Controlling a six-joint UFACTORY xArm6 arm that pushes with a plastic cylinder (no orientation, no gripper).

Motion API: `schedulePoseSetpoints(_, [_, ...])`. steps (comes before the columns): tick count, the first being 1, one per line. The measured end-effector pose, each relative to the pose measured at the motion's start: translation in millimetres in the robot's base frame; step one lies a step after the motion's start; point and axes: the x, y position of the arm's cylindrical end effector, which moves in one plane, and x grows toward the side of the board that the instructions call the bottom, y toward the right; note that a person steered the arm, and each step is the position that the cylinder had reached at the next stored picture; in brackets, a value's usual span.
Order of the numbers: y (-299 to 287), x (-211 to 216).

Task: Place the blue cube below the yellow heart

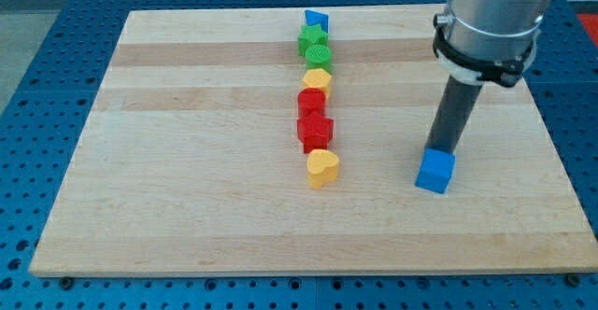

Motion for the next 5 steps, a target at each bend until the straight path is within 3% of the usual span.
schedulePoseSetpoints(1, [-2, 19])
schedulePoseSetpoints(3, [53, -20])
schedulePoseSetpoints(4, [53, 29])
schedulePoseSetpoints(5, [53, 47])
